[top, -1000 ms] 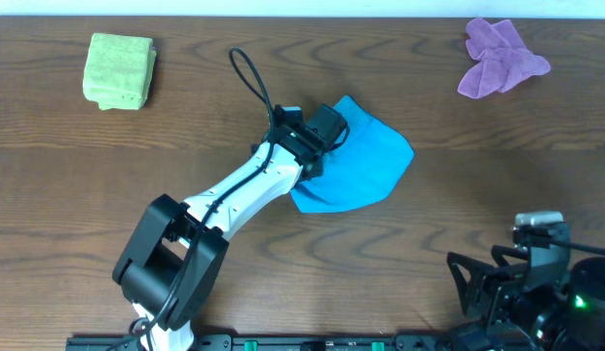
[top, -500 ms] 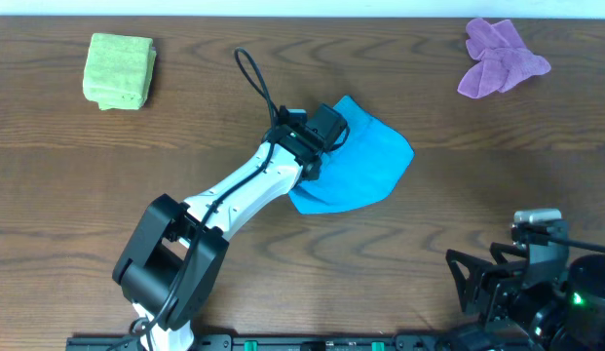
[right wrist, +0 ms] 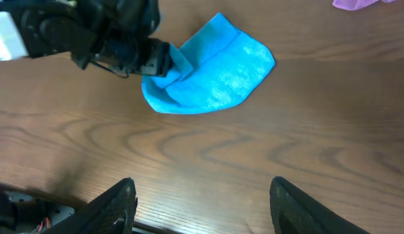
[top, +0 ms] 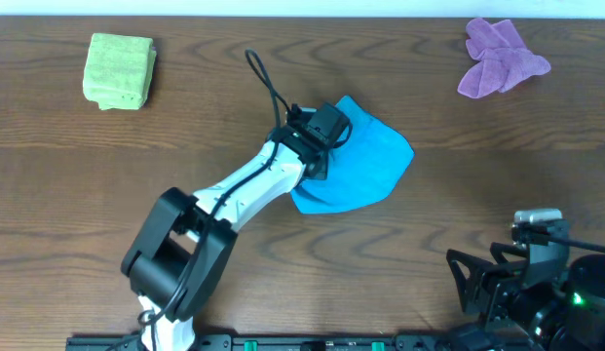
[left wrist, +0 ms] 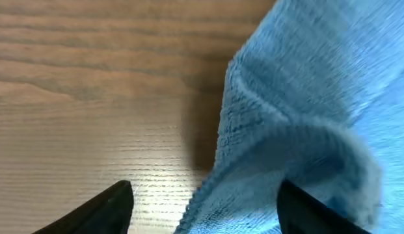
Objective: Fold the cloth
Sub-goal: 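Pull the blue cloth left with the left gripper, spreading it flat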
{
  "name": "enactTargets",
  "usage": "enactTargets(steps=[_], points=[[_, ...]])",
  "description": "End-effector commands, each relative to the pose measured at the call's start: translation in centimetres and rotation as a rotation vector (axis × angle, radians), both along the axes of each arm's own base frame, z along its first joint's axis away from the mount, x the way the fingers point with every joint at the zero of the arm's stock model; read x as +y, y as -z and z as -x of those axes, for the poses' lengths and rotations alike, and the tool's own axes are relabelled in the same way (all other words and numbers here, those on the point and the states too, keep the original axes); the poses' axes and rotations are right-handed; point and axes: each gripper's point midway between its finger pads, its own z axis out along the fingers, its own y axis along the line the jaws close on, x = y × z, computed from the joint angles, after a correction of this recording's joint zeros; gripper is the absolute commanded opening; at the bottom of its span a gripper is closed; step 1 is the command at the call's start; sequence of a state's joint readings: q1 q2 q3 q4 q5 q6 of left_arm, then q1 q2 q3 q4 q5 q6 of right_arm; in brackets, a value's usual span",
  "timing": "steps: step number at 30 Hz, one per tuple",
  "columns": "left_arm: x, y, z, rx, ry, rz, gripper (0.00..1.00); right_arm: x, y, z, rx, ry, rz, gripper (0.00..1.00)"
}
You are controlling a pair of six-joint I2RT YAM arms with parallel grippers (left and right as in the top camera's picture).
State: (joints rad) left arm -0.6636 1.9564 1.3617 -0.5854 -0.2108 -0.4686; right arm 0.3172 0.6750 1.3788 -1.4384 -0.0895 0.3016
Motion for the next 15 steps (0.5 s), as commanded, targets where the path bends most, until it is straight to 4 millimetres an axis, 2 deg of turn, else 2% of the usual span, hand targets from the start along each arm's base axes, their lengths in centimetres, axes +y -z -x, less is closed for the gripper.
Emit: enactTargets(steps=[1,3,5,6,8,11,15], points=[[0.4,2.3,0.5,0.052,0.047,-0.05,0.73,0.0,0.3,-0.2,0.002,-0.012,0.022,0.66],[0.3,2.7,0.7,0.067,0.053,-0.045,0.63,0.0,0.3,-0.2,0.001,-0.011,0.022,0.66],[0.2,2.8,0.8,0.074,0.054,-0.04,0.36,0.0,0.2,-0.2,0.001,-0.011,0.022,0.66],[0.2,2.8,0.8,0.073,0.054,-0.04,0.29,0.0,0.2,-0.2,0.001,-0.011,0.022,0.66],[0.2,2.7,0.7,0.072,0.054,-0.04,0.06,0.0,0.2,-0.2,0.001,-0.011,0.022,0.66],[0.2,2.2,0.7,0.063,0.053,-0.036,0.05,0.0,0.2,-0.2,0.001,-0.011,0.022,0.66],[1.3,-0.6,-0.2,-0.007,0.024,-0.045,0.06,0.0,0.2,-0.3,-0.003,-0.011,0.021,0.66]])
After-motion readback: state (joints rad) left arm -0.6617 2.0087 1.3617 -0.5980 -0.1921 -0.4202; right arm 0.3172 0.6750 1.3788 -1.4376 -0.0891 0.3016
